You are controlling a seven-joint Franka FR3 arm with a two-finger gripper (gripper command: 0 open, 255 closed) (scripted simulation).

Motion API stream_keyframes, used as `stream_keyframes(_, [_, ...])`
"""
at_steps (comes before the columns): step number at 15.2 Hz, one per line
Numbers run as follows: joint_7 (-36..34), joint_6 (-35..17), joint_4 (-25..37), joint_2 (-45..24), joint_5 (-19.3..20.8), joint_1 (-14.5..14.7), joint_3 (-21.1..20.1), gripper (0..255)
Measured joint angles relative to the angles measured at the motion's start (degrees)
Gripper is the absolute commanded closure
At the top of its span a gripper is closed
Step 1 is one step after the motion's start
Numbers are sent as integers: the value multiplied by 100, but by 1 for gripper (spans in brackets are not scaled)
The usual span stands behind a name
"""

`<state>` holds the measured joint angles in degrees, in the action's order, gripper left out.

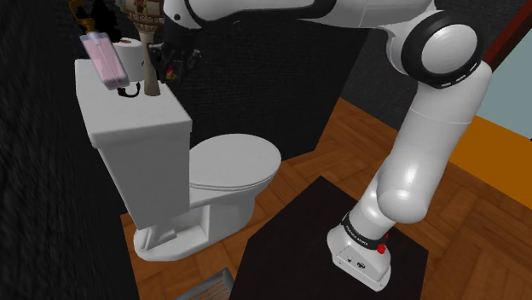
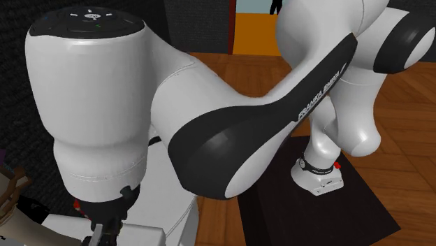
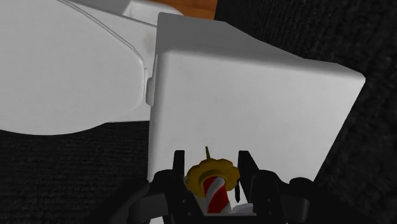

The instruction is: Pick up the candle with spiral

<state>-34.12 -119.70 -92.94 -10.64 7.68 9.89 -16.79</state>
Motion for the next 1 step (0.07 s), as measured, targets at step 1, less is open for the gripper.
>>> stream_keyframes(1, [7,62,72,-9,-1,2,-1,255])
